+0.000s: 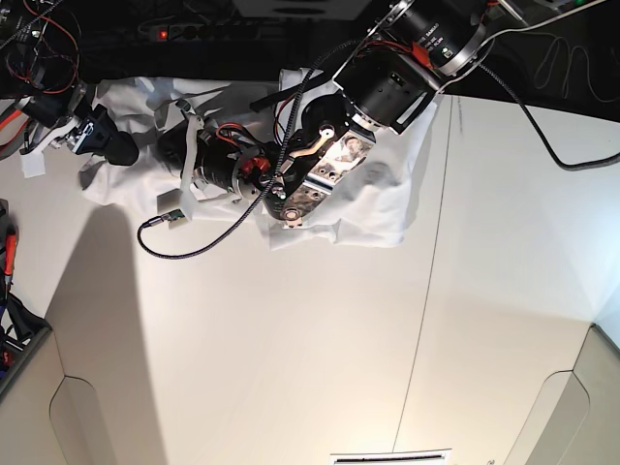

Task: Layout the t-shirt on the table in an organized manner, then fold the t-shirt properly
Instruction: 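Lift the bundle end and fold it over toward the right gripper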

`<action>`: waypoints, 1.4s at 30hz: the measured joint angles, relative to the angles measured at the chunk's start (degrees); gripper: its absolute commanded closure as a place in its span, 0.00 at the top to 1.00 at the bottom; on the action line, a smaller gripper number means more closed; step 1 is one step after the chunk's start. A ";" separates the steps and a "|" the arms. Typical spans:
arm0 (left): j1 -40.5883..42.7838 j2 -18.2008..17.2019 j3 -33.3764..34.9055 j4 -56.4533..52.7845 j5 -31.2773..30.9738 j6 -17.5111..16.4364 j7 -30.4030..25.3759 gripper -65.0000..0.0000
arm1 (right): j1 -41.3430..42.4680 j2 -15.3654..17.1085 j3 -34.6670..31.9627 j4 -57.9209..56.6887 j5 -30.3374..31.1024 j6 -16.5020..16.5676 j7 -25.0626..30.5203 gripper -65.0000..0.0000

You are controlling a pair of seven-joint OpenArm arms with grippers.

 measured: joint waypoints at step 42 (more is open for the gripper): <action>18.56 -22.95 -46.62 30.40 -8.48 -0.87 19.63 0.00 | 1.99 -16.06 -5.09 29.97 -0.28 -0.22 -2.91 0.00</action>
